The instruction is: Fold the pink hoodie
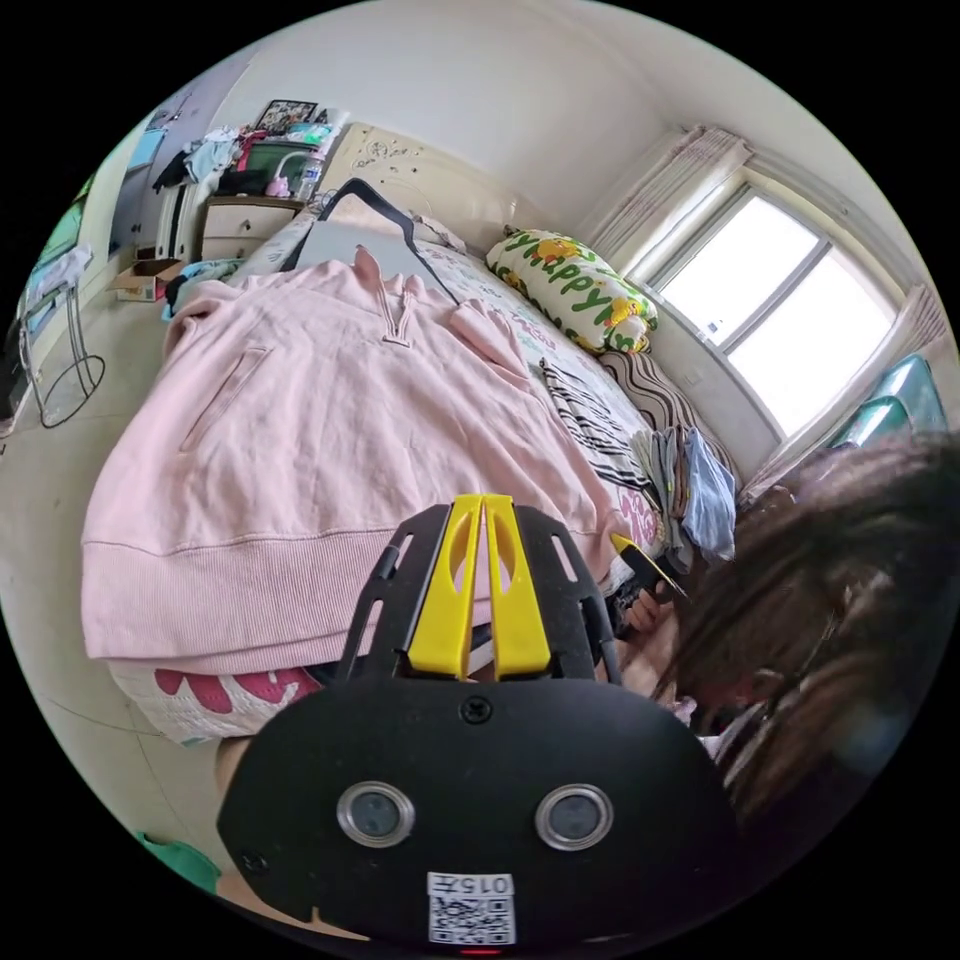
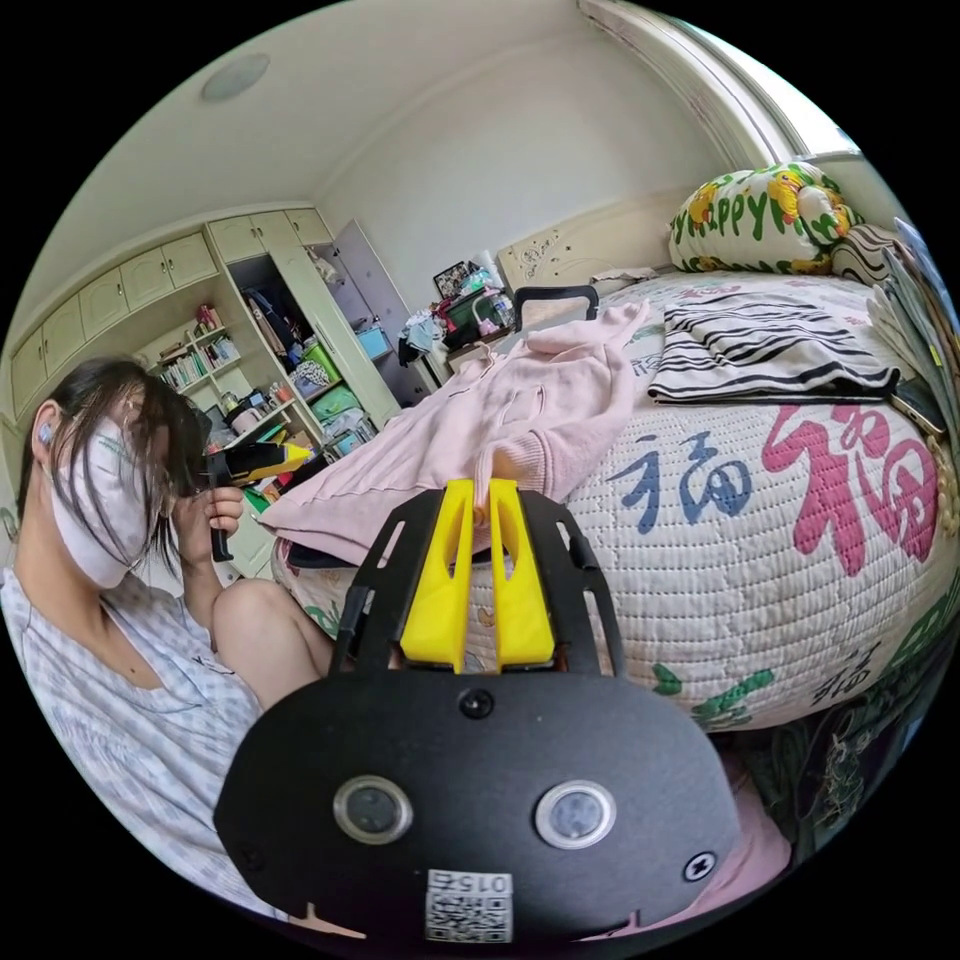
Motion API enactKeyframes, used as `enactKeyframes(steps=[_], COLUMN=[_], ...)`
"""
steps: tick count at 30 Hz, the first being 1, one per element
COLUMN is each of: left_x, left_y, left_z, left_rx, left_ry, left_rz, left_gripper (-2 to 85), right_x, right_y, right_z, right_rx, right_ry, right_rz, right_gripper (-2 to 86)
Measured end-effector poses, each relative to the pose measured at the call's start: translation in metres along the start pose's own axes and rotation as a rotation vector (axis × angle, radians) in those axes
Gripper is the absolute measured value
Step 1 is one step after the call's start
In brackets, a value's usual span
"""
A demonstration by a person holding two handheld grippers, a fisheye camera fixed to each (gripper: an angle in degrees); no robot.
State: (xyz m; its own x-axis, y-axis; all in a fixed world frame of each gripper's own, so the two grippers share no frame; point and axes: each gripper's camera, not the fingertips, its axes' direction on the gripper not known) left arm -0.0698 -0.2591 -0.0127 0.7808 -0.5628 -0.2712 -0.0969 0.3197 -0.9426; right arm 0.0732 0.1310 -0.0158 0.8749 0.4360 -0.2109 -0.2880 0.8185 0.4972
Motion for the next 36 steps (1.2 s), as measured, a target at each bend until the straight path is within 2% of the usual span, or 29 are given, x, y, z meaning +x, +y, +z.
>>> enactKeyframes(steps=[3, 8, 18, 24, 29, 33, 36], left_x=[0.001, -0.01, -0.016, -0.026, -0.048, -0.015, -0.009], left_y=[0.001, -0.001, 0.002, 0.007, 0.016, 0.026, 0.033], left_z=[-0.013, -0.001, -0.004, -0.01, -0.02, -0.037, -0.046], left_rx=[0.078, 0.024, 0.028, 0.02, 0.066, 0.121, 0.155], left_ry=[-0.016, -0.013, -0.005, 0.061, 0.137, 0.109, 0.126], left_rz=[0.027, -0.028, -0.042, -0.056, -0.173, -0.064, -0.064], left_gripper=[-0.8, -0.8, -0.9, -0.9, -0.8, -0.8, -0.8], right_x=[0.002, 0.006, 0.015, 0.02, 0.022, 0.022, 0.022], right_y=[0.001, 0.002, 0.004, 0.006, 0.007, 0.007, 0.008], right_z=[0.0, -0.002, -0.009, -0.015, -0.021, -0.025, -0.029], right_rx=[0.0, 0.002, 0.012, 0.023, 0.037, 0.043, 0.047], right_ry=[0.001, -0.009, -0.03, -0.043, -0.039, -0.04, -0.031], right_rz=[0.001, 0.006, 0.021, 0.035, 0.041, 0.046, 0.042], right_gripper=[1.6, 1.5, 1.5, 1.6, 1.5, 1.5, 1.4])
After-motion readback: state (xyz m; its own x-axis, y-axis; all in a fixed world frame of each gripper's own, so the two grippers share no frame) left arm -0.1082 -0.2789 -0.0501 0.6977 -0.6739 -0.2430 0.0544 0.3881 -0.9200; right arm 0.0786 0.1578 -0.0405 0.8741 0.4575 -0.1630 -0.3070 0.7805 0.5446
